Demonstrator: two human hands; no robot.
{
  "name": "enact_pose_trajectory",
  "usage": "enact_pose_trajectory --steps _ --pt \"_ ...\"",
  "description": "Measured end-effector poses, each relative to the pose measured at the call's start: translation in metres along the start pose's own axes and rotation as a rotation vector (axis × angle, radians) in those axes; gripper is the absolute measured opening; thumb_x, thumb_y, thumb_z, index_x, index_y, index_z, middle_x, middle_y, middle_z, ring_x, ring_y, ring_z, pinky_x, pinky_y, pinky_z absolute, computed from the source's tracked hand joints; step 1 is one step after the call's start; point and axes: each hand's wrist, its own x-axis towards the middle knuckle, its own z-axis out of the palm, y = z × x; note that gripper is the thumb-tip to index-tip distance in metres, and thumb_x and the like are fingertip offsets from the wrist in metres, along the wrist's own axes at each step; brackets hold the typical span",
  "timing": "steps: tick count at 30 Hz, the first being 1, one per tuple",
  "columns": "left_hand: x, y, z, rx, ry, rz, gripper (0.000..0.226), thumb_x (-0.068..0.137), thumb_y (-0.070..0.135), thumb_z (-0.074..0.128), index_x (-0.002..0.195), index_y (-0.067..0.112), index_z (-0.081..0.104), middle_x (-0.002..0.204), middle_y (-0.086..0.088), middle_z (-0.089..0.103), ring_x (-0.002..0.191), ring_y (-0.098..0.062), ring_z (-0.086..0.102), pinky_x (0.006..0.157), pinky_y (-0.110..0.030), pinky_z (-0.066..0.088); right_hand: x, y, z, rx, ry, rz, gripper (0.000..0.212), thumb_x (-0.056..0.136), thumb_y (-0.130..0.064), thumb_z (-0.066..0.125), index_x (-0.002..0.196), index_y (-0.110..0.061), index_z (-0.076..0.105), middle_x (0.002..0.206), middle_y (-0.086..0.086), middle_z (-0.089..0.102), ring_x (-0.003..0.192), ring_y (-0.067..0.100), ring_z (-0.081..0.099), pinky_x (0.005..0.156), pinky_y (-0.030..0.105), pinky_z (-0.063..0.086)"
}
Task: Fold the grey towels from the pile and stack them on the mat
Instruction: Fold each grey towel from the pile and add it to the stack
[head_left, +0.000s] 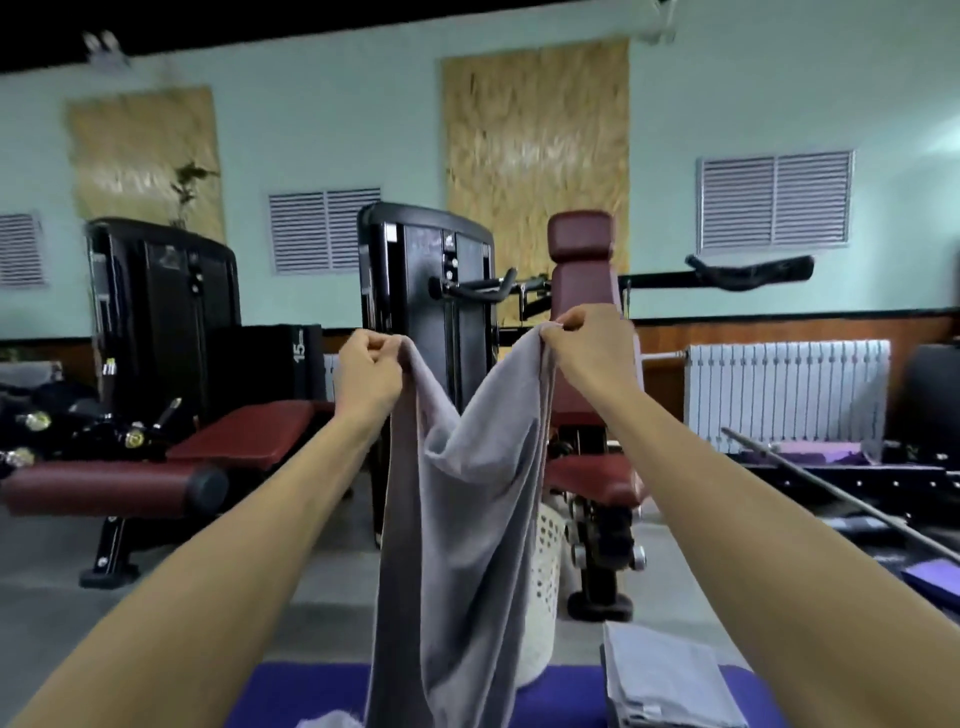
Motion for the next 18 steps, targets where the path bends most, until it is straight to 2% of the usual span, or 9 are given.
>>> enact_pose_trajectory --steps 2,5,7,9,11,14,17,18 --pt "0.013 0.014 -0.005 0.045 0.055 0.014 0.015 0.100 0.024 0.055 0.091 0.012 0.056 0.086 -0.004 0.065 0.078 -0.022 0.064 0.074 -0.037 0.055 0.008 -0.010 -0.008 0.001 0.031 -0.015 0.029 0.089 -0.025 0.062 0.064 -0.011 0.070 0.061 0.000 0.063 0.070 0.019 0.059 0.058 0.026 0.037" --pt "0.027 0.034 -0.005 0.050 -0.081 -0.009 0.018 0.100 0.017 0.053 0.083 0.012 0.057 0.091 -0.015 0.069 0.076 -0.024 0.069 0.072 -0.038 0.060 0.023 -0.022 -0.017 -0.024 -0.014 -0.031 0.026 0.087 -0.022 0.066 0.068 -0.006 0.072 0.063 0.004 0.065 0.060 0.011 0.055 0.051 0.019 0.036" --pt "0.034 0.052 -0.005 0.070 -0.084 0.034 0.020 0.100 0.017 0.054 0.080 0.015 0.055 0.081 -0.012 0.069 0.065 -0.021 0.069 0.068 -0.039 0.060 0.035 -0.032 -0.021 0.019 0.014 -0.050 0.030 0.088 -0.023 0.066 0.067 -0.003 0.071 0.061 0.009 0.065 0.057 0.008 0.053 0.052 0.021 0.034" --pt "0.043 0.067 -0.002 0.075 -0.057 0.077 0.018 0.097 0.022 0.058 0.081 0.015 0.057 0.074 -0.007 0.068 0.057 -0.019 0.066 0.065 -0.039 0.060 0.046 -0.041 -0.024 0.055 0.048 -0.051 0.032 0.090 -0.026 0.065 0.069 -0.002 0.072 0.066 0.012 0.068 0.061 0.012 0.057 0.054 0.025 0.037" --pt "0.055 0.074 0.002 0.103 -0.053 0.119 0.017 0.093 0.027 0.063 0.081 0.014 0.062 0.074 -0.005 0.069 0.065 -0.022 0.067 0.066 -0.039 0.058 0.056 -0.046 -0.026 0.063 0.047 -0.061 0.029 0.091 -0.026 0.064 0.075 -0.004 0.075 0.071 0.007 0.071 0.071 0.014 0.062 0.057 0.026 0.040" --pt "0.065 0.071 0.015 0.152 -0.083 0.146 0.017 0.092 0.027 0.064 0.080 0.015 0.064 0.074 -0.001 0.066 0.071 -0.020 0.062 0.065 -0.033 0.051 0.067 -0.039 -0.022 0.061 0.036 -0.046 0.022 0.089 -0.025 0.065 0.078 -0.010 0.076 0.073 0.000 0.070 0.074 0.010 0.061 0.062 0.024 0.041" --pt "0.070 0.055 0.031 0.184 -0.124 0.121 0.017 0.091 0.026 0.064 0.077 0.016 0.064 0.074 -0.001 0.065 0.073 -0.020 0.061 0.071 -0.032 0.051 0.079 -0.018 -0.012 -0.016 0.019 -0.006 0.021 0.085 -0.022 0.064 0.075 -0.006 0.074 0.072 0.007 0.070 0.075 0.019 0.064 0.064 0.033 0.050" --pt "0.073 0.047 0.038 0.201 -0.144 0.102 0.018 0.091 0.025 0.065 0.075 0.017 0.064 0.073 0.000 0.065 0.074 -0.020 0.061 0.072 -0.031 0.051 0.083 -0.009 -0.007 -0.042 0.001 0.008 0.021 0.084 -0.021 0.064 0.074 -0.006 0.074 0.073 0.009 0.071 0.075 0.020 0.065 0.062 0.032 0.050"
